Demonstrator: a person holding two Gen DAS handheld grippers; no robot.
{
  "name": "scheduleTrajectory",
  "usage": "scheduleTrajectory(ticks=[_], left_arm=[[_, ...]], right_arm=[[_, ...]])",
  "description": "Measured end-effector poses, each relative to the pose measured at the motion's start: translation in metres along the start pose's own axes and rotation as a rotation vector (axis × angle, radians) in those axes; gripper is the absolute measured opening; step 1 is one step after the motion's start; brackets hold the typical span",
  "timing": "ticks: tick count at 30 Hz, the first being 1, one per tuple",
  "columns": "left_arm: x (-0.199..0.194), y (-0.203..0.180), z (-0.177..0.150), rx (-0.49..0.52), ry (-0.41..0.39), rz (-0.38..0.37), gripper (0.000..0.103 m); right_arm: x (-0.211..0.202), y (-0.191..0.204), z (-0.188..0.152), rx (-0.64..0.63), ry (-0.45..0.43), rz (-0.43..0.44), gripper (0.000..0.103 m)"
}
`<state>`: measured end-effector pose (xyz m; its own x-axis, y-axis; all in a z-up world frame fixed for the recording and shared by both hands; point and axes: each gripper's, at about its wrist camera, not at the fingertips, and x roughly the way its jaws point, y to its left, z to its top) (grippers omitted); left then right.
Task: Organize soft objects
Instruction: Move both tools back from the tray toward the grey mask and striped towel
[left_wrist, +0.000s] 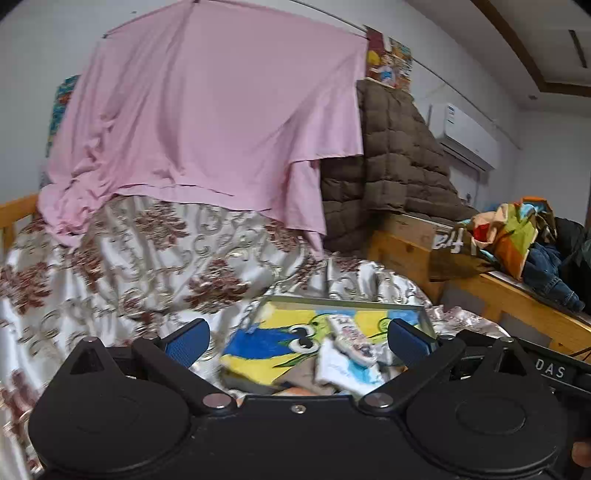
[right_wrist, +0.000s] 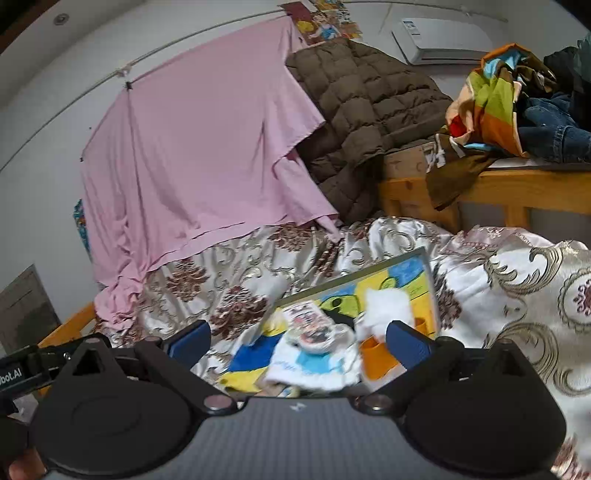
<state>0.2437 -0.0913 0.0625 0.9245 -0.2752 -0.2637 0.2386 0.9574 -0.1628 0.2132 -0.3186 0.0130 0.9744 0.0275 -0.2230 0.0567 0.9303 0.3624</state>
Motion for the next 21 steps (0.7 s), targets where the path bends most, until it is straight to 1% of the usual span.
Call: scheduleTrajectory(ticks=[2, 7, 12, 18, 21], left_arm=[[-0.013, 0.008, -0.004, -0.010, -0.011, 0.024, 0.102], [-0.049, 0.022, -0.017, -0.006, -0.054, 0.078, 0.102], [-0.074, 0.036, -0.028, -0.009, -0.086, 0.154, 0.102], [-0.083, 0.047, -0.043, 0.007, -0.061, 0.194, 0.102], [-0.082, 0.053, -0.050, 0.007, -0.036, 0.205, 0.102]], right_arm=[[-0.008, 0.010, -0.008, -0.001, 0.000, -0.015, 0.103], [-0.022, 0.028, -0.032, -0.050, -0.004, -0.020, 0.103], [-0.032, 0.041, -0.051, -0.103, -0.007, -0.073, 0.103], [-0.044, 0.047, -0.067, -0.131, -0.022, -0.116, 0.103], [-0.046, 0.051, -0.074, -0.139, -0.018, -0.114, 0.103]])
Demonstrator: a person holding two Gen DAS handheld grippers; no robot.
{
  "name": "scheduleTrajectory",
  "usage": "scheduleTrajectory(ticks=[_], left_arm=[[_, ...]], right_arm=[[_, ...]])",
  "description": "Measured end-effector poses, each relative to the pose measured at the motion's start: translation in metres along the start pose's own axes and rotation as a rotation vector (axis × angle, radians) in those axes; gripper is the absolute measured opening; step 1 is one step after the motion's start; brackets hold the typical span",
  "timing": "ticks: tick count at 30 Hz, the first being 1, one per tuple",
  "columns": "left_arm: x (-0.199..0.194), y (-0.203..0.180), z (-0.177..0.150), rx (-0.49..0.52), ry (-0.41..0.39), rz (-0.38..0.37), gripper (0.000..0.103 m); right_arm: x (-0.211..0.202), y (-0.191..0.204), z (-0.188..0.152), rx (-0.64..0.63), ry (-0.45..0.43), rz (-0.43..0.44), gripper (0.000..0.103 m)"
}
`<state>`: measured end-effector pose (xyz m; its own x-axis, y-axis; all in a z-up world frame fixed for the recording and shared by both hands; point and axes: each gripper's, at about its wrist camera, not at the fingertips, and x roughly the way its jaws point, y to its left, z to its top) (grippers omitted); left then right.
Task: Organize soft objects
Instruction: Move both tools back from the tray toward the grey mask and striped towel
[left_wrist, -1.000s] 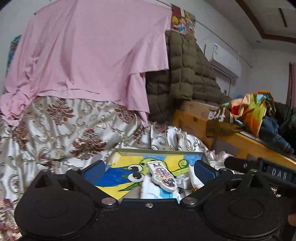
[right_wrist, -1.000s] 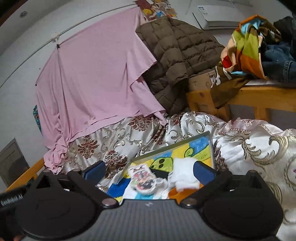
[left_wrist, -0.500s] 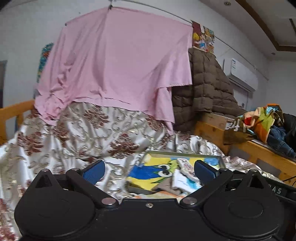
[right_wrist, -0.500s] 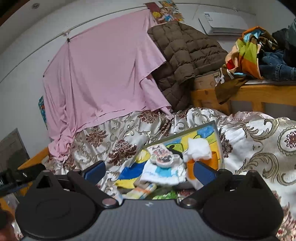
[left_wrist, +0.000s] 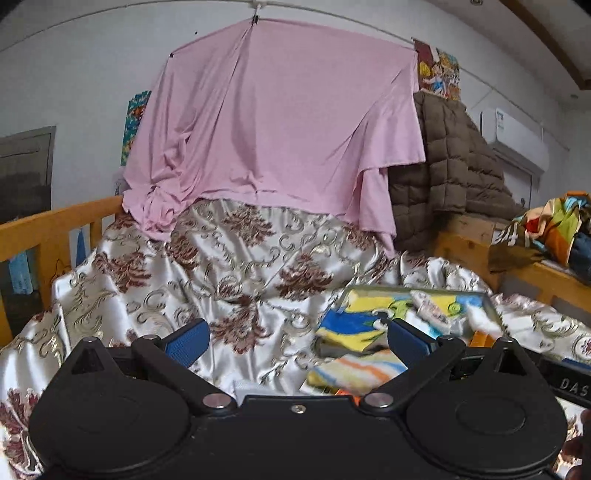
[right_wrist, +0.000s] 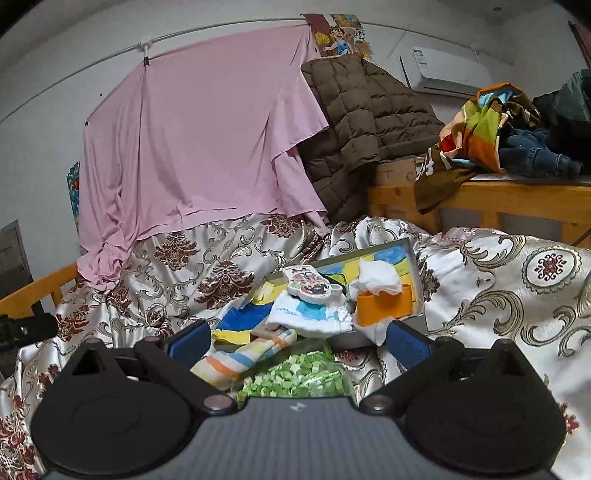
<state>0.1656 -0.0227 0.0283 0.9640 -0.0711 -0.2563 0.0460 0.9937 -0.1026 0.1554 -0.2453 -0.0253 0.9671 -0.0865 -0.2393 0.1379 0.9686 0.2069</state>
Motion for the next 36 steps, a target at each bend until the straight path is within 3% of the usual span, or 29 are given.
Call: scheduleTrajectory(ticks=[14, 27, 36], left_arm=[[0.022, 0.023, -0.036, -0.007, 0.145, 0.039, 0.102], [0.038, 0.029, -0.056, -0.014, 0.256, 0.045, 0.102], [0.042, 0.029, -0.064, -0.009, 0.281, 0.061, 0.102]], right_arm=[[0.015, 0.028, -0.026, -0.123, 0.054, 0.029, 0.103], [0.029, 0.042, -0.045, -0.218, 0.167, 0.069, 0.103], [0.035, 0.048, -0.051, -0.251, 0.205, 0.094, 0.103]])
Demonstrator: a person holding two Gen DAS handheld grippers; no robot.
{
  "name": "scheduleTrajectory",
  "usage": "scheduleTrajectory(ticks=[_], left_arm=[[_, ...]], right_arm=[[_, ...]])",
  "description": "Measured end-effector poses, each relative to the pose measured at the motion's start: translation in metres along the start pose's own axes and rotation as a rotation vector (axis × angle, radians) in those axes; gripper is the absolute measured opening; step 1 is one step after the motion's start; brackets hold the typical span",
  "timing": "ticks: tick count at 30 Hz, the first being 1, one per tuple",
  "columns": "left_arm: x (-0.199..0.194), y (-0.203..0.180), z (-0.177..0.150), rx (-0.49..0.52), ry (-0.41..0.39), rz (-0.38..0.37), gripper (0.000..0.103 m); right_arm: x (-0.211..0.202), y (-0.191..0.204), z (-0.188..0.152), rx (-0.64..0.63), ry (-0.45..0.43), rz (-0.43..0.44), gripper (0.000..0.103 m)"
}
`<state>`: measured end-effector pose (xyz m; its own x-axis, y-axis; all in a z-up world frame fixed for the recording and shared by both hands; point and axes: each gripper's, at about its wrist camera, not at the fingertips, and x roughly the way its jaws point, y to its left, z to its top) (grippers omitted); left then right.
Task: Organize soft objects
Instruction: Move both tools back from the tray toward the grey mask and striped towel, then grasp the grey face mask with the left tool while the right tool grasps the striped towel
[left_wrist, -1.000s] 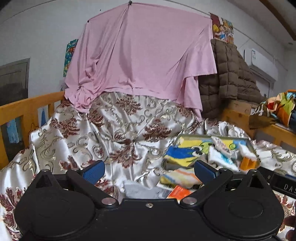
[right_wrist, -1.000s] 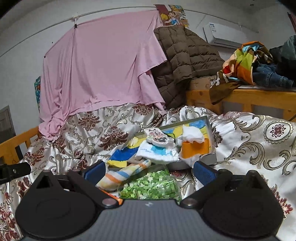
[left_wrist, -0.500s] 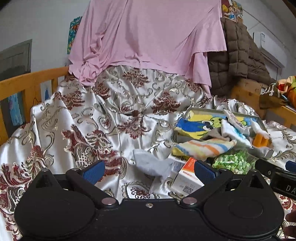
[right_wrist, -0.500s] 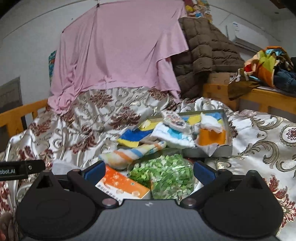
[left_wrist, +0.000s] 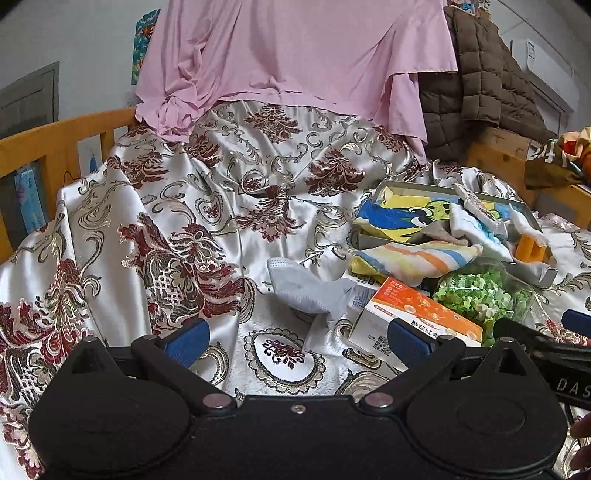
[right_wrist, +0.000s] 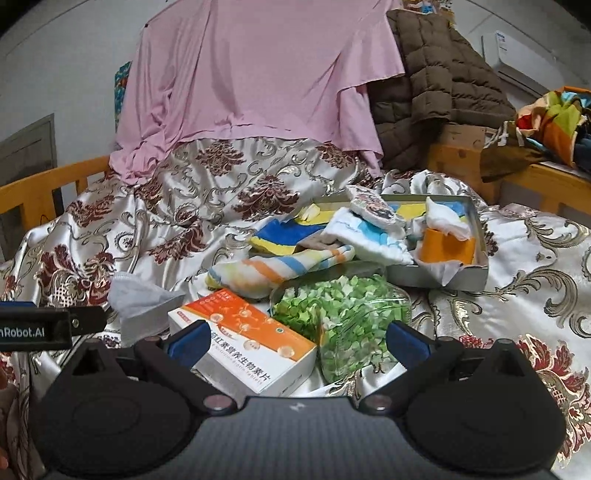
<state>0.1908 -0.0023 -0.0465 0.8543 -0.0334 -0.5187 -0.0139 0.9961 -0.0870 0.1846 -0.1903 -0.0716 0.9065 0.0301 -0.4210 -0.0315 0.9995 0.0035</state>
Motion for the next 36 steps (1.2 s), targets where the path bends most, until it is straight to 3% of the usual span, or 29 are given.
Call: scheduleTrajectory(ticks=[20, 36], left_arm=[[0.018, 0.021, -0.006, -0.147, -0.021, 0.018, 0.102], [0.070, 0.019, 0.001, -0.244, -0.063, -0.058, 0.102]], right_arm=[[0.012, 0.021, -0.004, -0.110, -0.035, 0.032, 0.103], [0.024, 0.022, -0.010, -0.134, -0.039, 0.017, 0.103]])
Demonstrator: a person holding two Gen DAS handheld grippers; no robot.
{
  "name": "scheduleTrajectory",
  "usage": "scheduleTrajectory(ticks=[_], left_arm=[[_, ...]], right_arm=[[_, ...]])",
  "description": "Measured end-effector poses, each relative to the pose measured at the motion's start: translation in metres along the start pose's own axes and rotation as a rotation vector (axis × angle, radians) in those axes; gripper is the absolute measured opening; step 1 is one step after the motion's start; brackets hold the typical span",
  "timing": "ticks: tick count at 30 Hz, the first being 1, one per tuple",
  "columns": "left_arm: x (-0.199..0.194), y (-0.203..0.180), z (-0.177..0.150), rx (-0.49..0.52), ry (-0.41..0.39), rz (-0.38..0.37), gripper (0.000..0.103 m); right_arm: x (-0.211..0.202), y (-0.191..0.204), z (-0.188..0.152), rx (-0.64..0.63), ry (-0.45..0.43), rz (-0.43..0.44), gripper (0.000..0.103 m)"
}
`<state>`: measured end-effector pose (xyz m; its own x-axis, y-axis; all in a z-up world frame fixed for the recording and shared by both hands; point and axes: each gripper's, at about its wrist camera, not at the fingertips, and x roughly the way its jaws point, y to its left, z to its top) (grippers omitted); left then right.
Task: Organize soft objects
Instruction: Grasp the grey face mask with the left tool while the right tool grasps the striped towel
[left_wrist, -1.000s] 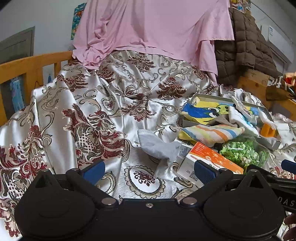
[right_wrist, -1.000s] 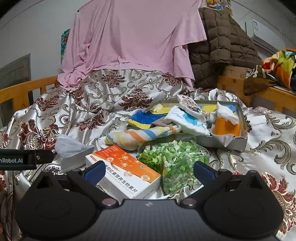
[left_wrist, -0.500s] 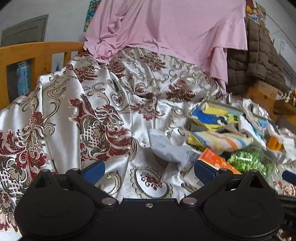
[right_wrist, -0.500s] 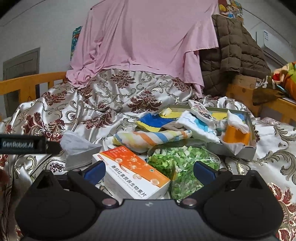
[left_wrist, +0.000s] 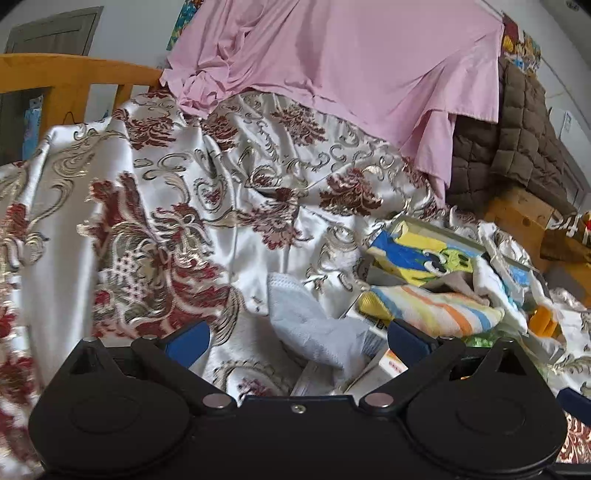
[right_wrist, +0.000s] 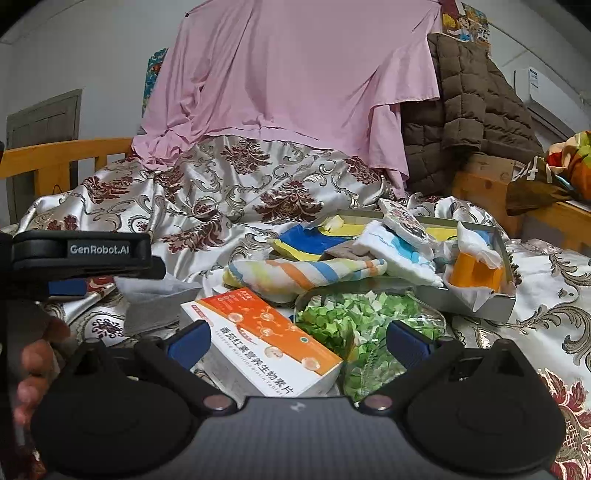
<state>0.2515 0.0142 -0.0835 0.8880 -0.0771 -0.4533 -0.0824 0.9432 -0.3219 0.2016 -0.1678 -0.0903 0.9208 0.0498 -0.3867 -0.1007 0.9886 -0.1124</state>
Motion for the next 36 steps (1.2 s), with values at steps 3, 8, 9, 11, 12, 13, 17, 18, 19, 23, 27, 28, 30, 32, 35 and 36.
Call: scheduleTrajectory(ticks=[3, 8, 9, 11, 12, 13, 17, 18, 19, 23, 27, 28, 30, 32, 35, 36], left_arm=[[0.009, 0.001, -0.001, -0.007, -0.014, -0.012, 0.102], [0.016, 0.004, -0.003, -0.029, -0.018, -0.030, 0.102], [0.017, 0.005, -0.003, -0.036, -0.020, -0.033, 0.102], [0.017, 0.009, -0.002, -0.058, -0.024, -0.039, 0.102], [0.018, 0.011, -0.002, -0.073, -0.025, -0.042, 0.102], [0.019, 0.012, -0.002, -0.085, -0.026, -0.043, 0.102], [0.027, 0.016, -0.003, -0.123, -0.018, -0.044, 0.102], [0.029, 0.016, -0.004, -0.126, -0.016, -0.044, 0.102], [0.030, 0.015, -0.004, -0.126, -0.016, -0.043, 0.102], [0.033, 0.013, -0.007, -0.113, -0.012, -0.057, 0.102], [0.032, 0.012, -0.009, -0.109, -0.014, -0.067, 0.102], [0.032, 0.011, -0.009, -0.108, -0.014, -0.068, 0.102], [0.032, 0.010, -0.010, -0.103, -0.015, -0.066, 0.102], [0.032, 0.009, -0.011, -0.096, -0.020, -0.064, 0.102], [0.031, 0.008, -0.012, -0.090, -0.030, -0.064, 0.102], [0.030, 0.007, -0.013, -0.089, -0.034, -0.066, 0.102]], right_arm=[[0.007, -0.003, 0.002, 0.003, -0.001, 0.008, 0.103], [0.030, -0.004, 0.019, -0.019, -0.025, -0.018, 0.103], [0.036, -0.004, 0.023, -0.031, -0.031, -0.032, 0.103], [0.047, -0.007, 0.029, -0.041, -0.036, -0.051, 0.103], [0.053, -0.008, 0.032, -0.043, -0.036, -0.052, 0.103], [0.058, -0.010, 0.033, -0.043, -0.035, -0.049, 0.103], [0.078, -0.010, 0.038, -0.055, -0.023, -0.024, 0.103], [0.081, -0.010, 0.040, -0.059, -0.025, -0.018, 0.103], [0.083, -0.007, 0.041, -0.064, -0.023, -0.010, 0.103], [0.097, 0.000, 0.051, -0.098, -0.013, 0.000, 0.103], [0.111, 0.003, 0.055, -0.125, 0.016, -0.006, 0.102], [0.114, 0.003, 0.054, -0.124, 0.023, -0.008, 0.102], [0.117, 0.003, 0.051, -0.123, 0.039, -0.013, 0.102], [0.121, 0.002, 0.047, -0.127, 0.054, -0.017, 0.100], [0.124, 0.002, 0.044, -0.122, 0.060, -0.015, 0.099], [0.123, 0.003, 0.044, -0.128, 0.057, -0.017, 0.098]])
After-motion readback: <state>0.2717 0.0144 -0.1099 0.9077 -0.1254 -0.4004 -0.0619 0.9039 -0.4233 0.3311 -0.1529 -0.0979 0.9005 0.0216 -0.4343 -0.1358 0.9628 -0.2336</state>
